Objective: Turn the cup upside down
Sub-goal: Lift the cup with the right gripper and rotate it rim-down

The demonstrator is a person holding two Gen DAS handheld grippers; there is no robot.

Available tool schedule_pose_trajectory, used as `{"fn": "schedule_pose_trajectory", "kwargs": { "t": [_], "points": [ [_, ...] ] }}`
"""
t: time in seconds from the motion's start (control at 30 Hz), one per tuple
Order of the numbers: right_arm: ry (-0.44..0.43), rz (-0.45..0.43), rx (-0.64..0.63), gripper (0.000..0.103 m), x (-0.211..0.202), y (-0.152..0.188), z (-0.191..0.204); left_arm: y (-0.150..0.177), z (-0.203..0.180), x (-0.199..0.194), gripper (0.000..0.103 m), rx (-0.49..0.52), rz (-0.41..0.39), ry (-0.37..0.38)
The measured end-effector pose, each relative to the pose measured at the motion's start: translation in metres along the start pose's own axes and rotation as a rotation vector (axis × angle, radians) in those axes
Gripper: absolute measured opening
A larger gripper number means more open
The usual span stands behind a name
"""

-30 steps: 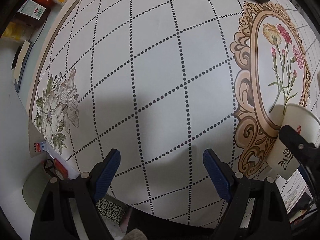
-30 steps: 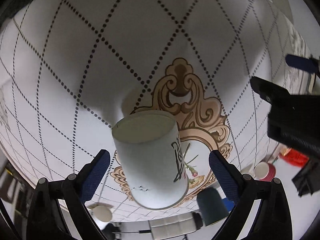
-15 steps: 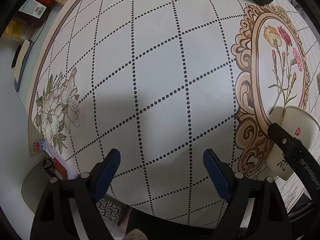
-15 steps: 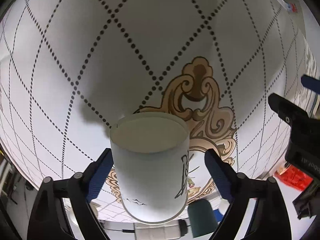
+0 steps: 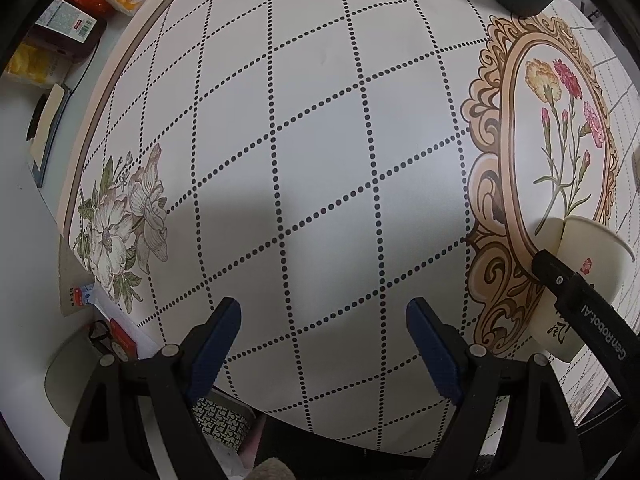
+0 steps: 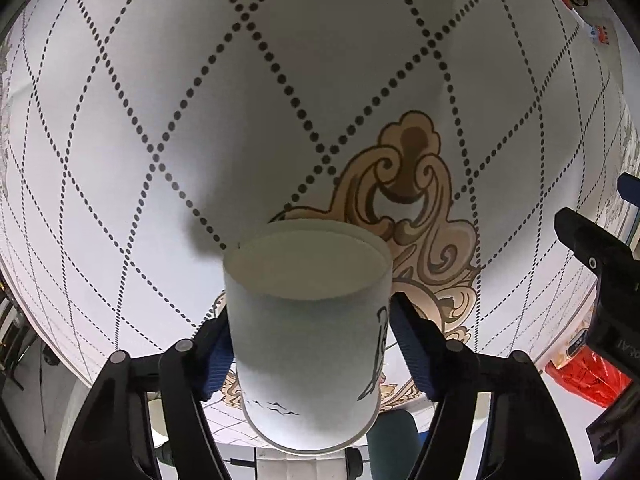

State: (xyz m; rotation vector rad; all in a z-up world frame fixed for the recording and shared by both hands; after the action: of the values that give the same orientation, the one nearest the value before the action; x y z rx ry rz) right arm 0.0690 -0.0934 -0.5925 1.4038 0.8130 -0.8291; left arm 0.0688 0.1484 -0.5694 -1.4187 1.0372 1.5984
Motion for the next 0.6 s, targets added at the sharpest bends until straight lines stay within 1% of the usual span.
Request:
{"fn": "schedule_pose_trajectory", "kwargs": {
  "t": [0.1, 0.23, 0.43, 0.53, 0.6],
  "points": [
    [-0.017, -0.004, 0.006, 0.065, -0.003, -0.001, 0.002, -0.001, -0.002, -0.002, 0.084, 0.002, -0.004, -0.002],
    [-0.017, -0.007, 0.024, 0.065, -0.009, -0.006, 0.002, -0.004, -0.004, -0.004, 0.084, 0.002, -0.009, -0.011],
    [-0.028, 0.003, 0.079, 0.064, -0.008, 0.003, -0.001, -0.009, -0.015, -0.012, 0.084, 0.017, -0.018, -0.018],
    [-0.056, 0.004, 0.147, 0.064, -0.005, 0.009, -0.005, -0.013, -0.022, -0.017, 0.084, 0.025, -0.026, -0.022],
    [-0.100, 0.002, 0.232, 0.064, -0.006, 0.017, -0.008, -0.015, -0.026, -0.020, 0.084, 0.030, -0.029, -0.021]
  ]
}}
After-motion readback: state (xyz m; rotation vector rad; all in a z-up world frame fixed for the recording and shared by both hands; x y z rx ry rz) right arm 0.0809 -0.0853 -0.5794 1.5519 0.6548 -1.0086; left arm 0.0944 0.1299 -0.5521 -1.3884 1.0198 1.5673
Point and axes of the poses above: each gripper's, at about its wrist camera, not at the fingertips, and x roughly the way its jaws point, z to its left, y to its underside, the point moved 9 cm from there along x, roughly the way its jaws point, and after that the axes turned 3 degrees about -x, right-handed, at the moved point
